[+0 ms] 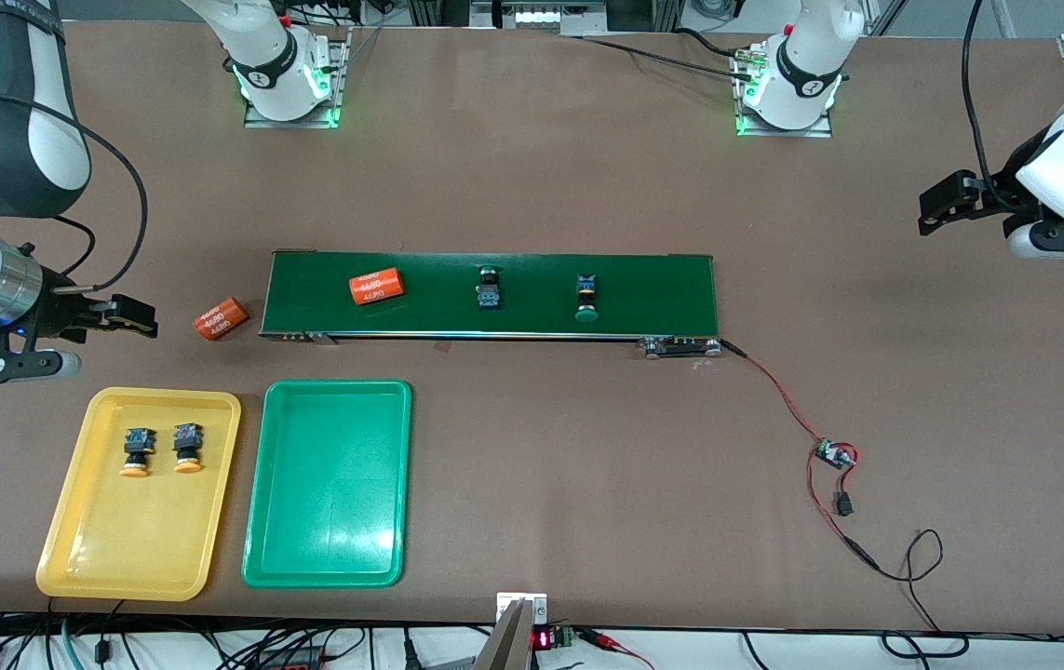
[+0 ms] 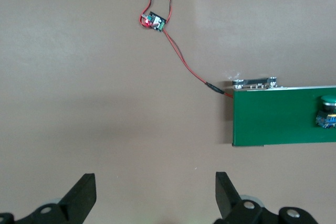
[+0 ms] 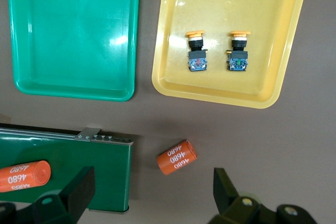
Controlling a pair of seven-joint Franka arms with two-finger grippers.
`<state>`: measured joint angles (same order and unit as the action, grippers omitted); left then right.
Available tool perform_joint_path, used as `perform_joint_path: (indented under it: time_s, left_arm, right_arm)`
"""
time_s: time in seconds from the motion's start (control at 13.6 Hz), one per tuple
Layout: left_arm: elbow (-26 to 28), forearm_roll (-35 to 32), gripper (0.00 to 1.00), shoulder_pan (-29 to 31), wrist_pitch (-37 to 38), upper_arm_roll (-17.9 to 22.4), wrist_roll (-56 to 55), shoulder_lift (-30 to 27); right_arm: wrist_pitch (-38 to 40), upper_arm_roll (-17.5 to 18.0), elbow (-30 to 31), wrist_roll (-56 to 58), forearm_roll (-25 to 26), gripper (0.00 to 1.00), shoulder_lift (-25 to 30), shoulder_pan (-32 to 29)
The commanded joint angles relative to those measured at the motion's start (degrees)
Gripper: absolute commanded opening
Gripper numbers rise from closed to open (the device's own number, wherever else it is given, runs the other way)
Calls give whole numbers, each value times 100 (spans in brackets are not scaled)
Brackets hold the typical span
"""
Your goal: Sort buttons by color to trays
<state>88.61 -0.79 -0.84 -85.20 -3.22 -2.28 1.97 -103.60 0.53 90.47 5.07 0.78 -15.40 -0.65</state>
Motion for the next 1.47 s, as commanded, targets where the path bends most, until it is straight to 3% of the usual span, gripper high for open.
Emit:
perform_joint_path:
  time_s: [0.0, 0.74, 1.18, 1.4]
  left_arm:
    - [-133, -71, 100, -30, 179, -4, 87, 32]
    - [-283, -97, 100, -39, 293, 23, 87, 32]
    - [-283, -97, 100, -39, 302, 23, 87, 32]
    - [-283, -97, 100, -39, 302, 23, 87, 32]
  right_arm:
    - [164, -27, 146, -50, -113, 100, 221, -31]
    - [173, 17, 50, -41, -130, 100, 134, -93]
    - [173, 26, 50, -392, -121, 100, 19, 424]
    - [-291, 34, 435, -567, -139, 100, -78, 881]
